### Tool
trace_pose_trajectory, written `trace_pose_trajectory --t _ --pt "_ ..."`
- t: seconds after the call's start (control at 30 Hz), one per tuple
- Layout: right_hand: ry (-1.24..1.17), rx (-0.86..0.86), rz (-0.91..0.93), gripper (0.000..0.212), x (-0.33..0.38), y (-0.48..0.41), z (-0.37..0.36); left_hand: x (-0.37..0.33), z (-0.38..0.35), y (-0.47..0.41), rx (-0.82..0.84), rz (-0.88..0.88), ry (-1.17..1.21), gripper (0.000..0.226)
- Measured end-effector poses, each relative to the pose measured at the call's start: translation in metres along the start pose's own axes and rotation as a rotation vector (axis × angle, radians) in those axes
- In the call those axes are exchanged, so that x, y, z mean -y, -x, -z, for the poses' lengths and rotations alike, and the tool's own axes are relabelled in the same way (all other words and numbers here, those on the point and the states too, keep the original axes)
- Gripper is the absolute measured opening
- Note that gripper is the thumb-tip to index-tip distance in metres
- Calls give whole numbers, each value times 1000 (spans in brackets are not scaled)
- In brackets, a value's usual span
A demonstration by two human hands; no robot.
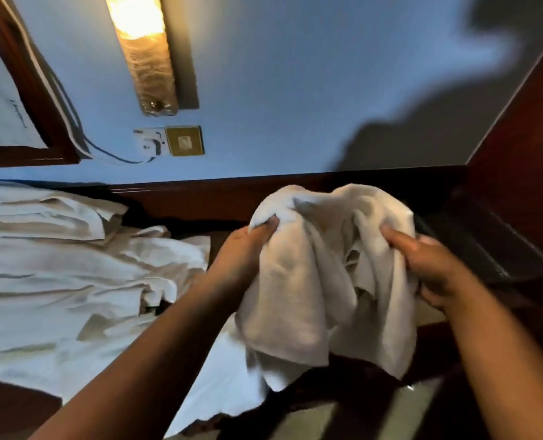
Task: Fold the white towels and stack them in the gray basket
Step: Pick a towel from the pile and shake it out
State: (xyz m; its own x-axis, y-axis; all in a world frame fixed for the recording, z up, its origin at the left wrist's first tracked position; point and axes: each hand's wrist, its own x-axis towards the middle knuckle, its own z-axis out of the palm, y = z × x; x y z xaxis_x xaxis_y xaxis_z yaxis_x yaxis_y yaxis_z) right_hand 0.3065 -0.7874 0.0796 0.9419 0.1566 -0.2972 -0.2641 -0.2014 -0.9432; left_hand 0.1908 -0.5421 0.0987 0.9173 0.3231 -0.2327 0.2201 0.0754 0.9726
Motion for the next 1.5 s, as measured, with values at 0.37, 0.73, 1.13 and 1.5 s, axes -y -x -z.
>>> trace_pose_trajectory --t 0.37,0.73,1.13,1.5 --pt "277 -46 90 103 -66 108 85 20 -127 37 193 84 144 20" --pt "502 171 346 89 -127 215 -4 114 -84 81 136 476 244 31" --pt "782 493 533 115 -113 208 -24 87 -48 112 -34 337 283 35" --pt "425 185 978 28 -90 159 23 94 -84 154 229 118 420 38"
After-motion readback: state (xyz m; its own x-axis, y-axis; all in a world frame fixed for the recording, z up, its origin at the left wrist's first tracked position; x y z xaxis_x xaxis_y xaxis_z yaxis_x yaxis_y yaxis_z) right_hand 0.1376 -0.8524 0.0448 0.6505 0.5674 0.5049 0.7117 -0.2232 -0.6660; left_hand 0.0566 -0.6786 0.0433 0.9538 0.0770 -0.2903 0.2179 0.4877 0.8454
